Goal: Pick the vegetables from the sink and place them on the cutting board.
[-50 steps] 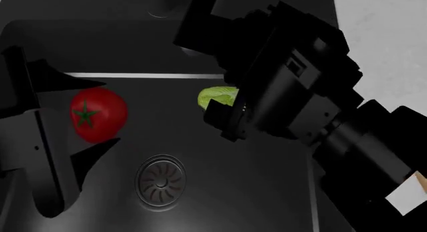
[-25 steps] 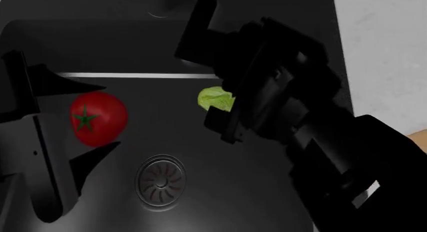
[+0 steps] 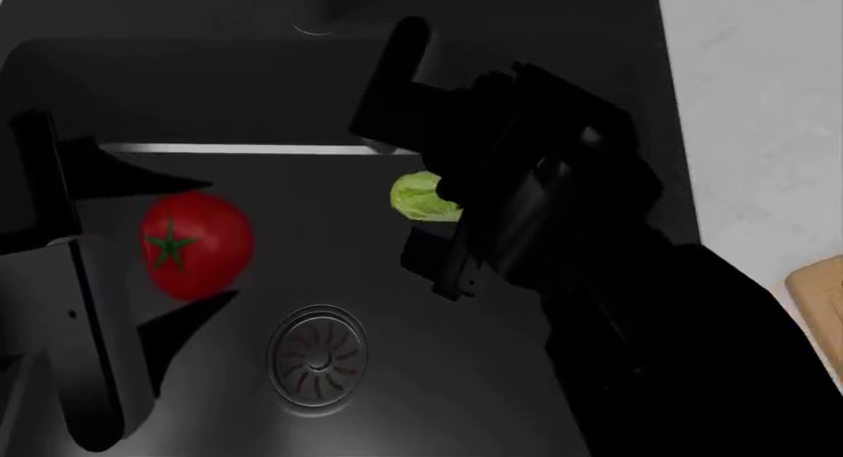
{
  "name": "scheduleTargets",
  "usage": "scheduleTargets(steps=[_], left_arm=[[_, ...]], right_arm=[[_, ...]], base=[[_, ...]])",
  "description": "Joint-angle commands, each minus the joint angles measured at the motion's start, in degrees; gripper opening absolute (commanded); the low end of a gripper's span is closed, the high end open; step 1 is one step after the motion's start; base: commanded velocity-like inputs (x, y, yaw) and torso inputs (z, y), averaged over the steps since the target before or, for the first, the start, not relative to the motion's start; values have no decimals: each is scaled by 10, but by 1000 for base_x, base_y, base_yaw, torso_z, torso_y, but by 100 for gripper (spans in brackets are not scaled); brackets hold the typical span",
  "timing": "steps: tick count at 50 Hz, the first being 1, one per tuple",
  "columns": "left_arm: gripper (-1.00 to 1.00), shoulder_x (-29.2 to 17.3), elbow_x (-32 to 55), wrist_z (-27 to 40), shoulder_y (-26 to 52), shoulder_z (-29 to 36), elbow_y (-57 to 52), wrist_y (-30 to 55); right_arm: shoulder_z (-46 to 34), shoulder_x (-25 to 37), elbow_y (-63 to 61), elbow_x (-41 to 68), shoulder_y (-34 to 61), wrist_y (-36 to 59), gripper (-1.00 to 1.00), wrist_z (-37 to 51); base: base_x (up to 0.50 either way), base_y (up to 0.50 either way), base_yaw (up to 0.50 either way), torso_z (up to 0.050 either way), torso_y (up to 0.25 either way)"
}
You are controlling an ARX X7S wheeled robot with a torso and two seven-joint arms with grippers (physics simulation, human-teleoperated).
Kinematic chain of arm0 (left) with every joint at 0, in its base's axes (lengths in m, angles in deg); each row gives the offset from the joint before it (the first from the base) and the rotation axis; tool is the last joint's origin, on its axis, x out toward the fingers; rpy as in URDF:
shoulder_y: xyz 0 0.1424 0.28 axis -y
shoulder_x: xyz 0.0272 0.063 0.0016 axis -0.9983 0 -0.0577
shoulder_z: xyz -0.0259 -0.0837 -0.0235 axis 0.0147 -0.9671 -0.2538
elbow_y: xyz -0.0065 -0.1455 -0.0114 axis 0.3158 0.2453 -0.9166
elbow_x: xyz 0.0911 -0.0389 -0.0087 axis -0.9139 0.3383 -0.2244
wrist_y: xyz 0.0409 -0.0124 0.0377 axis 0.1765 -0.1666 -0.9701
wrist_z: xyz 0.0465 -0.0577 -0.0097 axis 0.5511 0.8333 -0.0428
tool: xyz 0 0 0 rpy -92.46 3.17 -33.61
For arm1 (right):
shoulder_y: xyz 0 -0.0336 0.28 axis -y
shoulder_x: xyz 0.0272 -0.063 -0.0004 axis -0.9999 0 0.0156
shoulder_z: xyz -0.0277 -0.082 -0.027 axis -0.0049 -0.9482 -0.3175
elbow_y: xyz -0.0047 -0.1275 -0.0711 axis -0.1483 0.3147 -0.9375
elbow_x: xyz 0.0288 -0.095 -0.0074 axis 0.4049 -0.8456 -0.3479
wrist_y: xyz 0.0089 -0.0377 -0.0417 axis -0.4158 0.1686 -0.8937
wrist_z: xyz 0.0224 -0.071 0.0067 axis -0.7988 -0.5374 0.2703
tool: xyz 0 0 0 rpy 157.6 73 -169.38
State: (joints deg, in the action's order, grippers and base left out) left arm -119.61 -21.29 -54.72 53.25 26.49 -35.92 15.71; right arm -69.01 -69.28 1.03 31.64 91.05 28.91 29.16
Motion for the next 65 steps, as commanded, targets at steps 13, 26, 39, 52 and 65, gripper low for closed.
scheduleTargets(steps=[13, 26, 39, 52, 65], left_arm=[[-100, 17, -1, -1, -4, -13, -2, 13], [-100, 18, 10, 2, -4, -21, -8, 20], [-100, 21, 12, 2, 1, -22, -10, 24], [-100, 31, -4, 12, 20, -20, 10, 42], [-100, 58, -42, 76, 21, -25, 44, 70]], right_arm=[[-38, -20, 51, -8, -17, -40, -100, -5], [-32, 97, -247, 26, 11, 121, -100, -19], [-27, 158, -386, 48, 31, 213, -100, -19], [11, 189, -439, 68, 46, 234, -100, -2], [77, 231, -522, 84, 48, 239, -100, 67]], base=[[25, 0, 0, 0, -4], [25, 0, 0, -2, 91], [25, 0, 0, -6, 250], [26, 0, 0, -4, 250], [27, 0, 0, 0, 250]])
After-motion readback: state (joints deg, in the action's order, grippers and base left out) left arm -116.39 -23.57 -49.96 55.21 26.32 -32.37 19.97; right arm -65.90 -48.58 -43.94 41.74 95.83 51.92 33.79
